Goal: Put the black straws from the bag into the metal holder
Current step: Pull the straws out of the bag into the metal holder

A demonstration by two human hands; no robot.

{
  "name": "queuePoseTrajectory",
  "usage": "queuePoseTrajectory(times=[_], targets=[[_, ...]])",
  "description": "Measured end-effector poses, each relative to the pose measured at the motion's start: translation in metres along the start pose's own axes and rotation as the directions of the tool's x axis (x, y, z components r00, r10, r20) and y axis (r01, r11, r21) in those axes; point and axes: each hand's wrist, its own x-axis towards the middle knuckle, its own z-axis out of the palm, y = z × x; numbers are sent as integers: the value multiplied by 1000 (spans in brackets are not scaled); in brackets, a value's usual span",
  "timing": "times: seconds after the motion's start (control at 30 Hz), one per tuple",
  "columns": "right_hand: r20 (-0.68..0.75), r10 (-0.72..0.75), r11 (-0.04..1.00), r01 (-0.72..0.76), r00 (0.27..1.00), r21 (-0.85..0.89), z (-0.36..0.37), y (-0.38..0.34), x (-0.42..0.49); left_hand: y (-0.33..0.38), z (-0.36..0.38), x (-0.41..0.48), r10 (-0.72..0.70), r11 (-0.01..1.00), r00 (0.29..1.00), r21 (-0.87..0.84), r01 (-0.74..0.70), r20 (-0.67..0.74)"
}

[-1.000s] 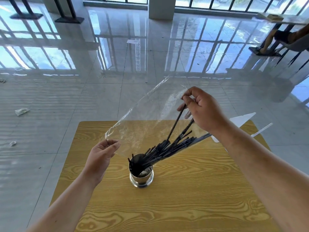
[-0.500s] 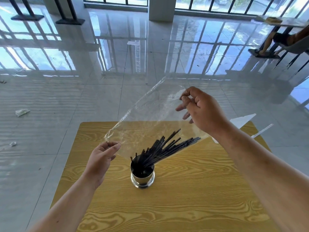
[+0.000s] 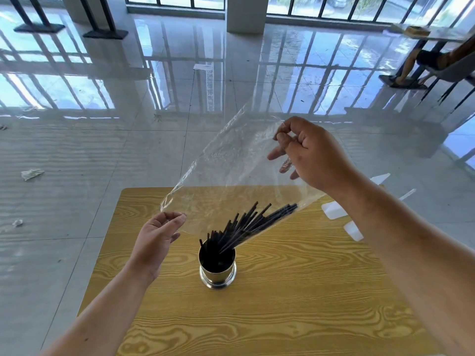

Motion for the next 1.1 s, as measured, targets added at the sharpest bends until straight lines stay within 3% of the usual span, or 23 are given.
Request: queuePoseTrajectory(times=[0.63, 1.1], targets=[[50, -23, 1000, 23, 998, 10, -10, -24, 10, 17, -6, -1, 46, 999, 999, 29, -46, 9], [177, -45, 993, 63, 983, -97, 33, -54, 20, -10, -16, -18, -68, 996, 995, -59, 64, -79]])
